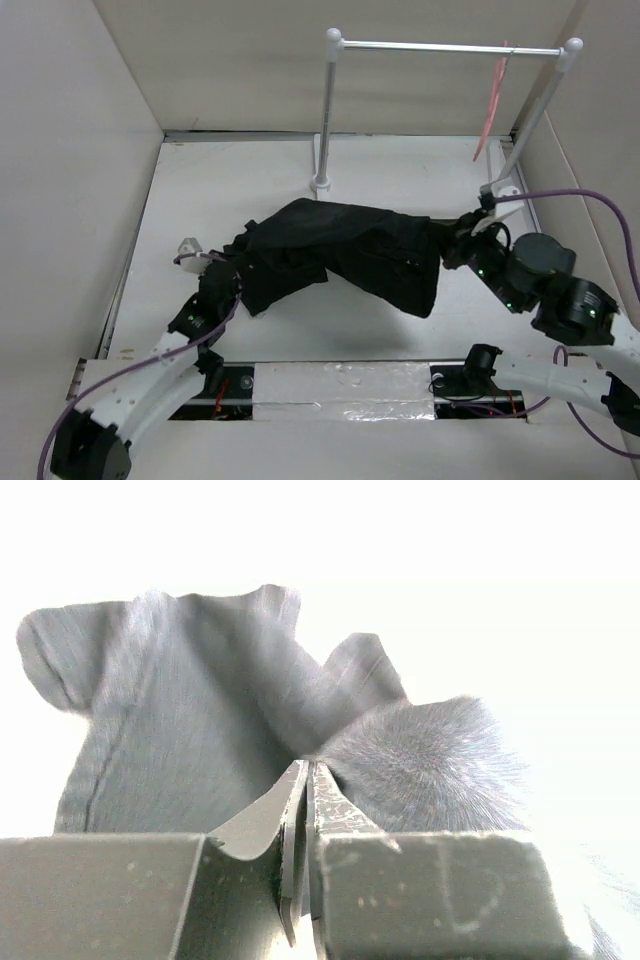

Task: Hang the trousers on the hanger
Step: Flatten out the trousers at the center of the board.

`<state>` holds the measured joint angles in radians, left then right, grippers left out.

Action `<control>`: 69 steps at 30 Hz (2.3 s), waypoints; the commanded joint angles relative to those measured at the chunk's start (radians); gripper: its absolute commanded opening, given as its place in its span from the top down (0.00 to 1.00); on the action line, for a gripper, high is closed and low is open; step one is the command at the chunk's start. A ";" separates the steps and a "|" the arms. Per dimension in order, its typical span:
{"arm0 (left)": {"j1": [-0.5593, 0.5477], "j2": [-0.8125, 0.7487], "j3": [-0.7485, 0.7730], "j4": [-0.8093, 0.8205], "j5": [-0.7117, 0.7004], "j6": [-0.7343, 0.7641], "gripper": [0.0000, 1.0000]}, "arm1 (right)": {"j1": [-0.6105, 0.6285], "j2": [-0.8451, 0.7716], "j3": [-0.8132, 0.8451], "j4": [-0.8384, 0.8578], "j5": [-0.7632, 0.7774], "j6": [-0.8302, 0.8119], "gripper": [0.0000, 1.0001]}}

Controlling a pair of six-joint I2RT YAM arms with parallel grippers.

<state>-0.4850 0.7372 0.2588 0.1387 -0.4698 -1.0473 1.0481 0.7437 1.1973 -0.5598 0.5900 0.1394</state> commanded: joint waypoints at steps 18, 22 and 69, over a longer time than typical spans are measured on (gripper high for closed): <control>-0.190 -0.091 0.045 -0.085 0.117 0.182 1.00 | -0.092 0.000 0.072 0.004 0.125 -0.029 1.00; -0.387 -0.018 0.071 -0.083 0.015 0.135 1.00 | -0.387 0.130 0.093 0.077 -0.092 -0.075 1.00; -1.098 0.749 0.418 -0.165 -0.199 0.044 0.51 | -0.886 0.181 -0.041 0.256 -0.582 0.032 1.00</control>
<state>-1.5764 1.4723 0.6495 -0.0433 -0.6598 -1.0241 0.1749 0.9470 1.1614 -0.3908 0.0242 0.1650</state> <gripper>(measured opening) 0.491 0.024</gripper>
